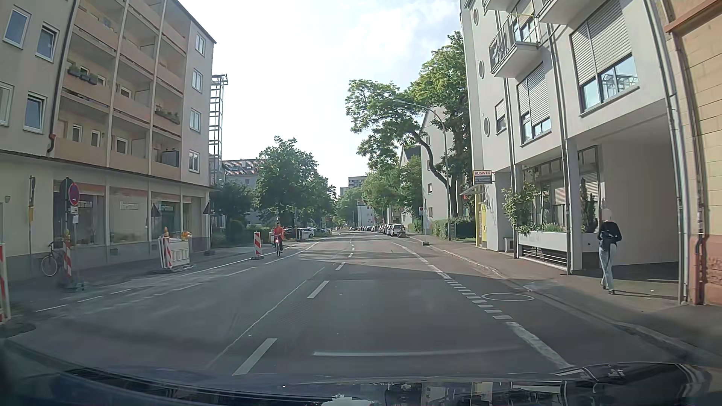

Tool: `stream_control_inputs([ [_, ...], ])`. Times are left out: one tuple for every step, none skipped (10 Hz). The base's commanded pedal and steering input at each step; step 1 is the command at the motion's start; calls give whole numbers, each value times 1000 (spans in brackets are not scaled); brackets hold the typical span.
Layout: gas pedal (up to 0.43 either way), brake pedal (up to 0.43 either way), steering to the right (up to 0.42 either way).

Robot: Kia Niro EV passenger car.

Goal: Follow the waypoints while adhering to traffic rules and regulations

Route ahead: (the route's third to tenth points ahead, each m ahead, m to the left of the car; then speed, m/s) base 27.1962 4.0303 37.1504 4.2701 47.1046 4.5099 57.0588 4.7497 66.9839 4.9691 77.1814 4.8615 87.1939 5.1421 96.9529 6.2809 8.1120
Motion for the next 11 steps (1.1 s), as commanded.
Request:
stream_control_inputs([
  [118, 0, 1],
  [118, 0, 1],
  [118, 0, 1],
  [118, 0, 1],
  [118, 0, 1],
  [118, 0, 2],
  [118, 0, 2],
  [118, 0, 2],
  [118, 0, 1],
  [118, 0, 0],
  [118, 0, 0],
])
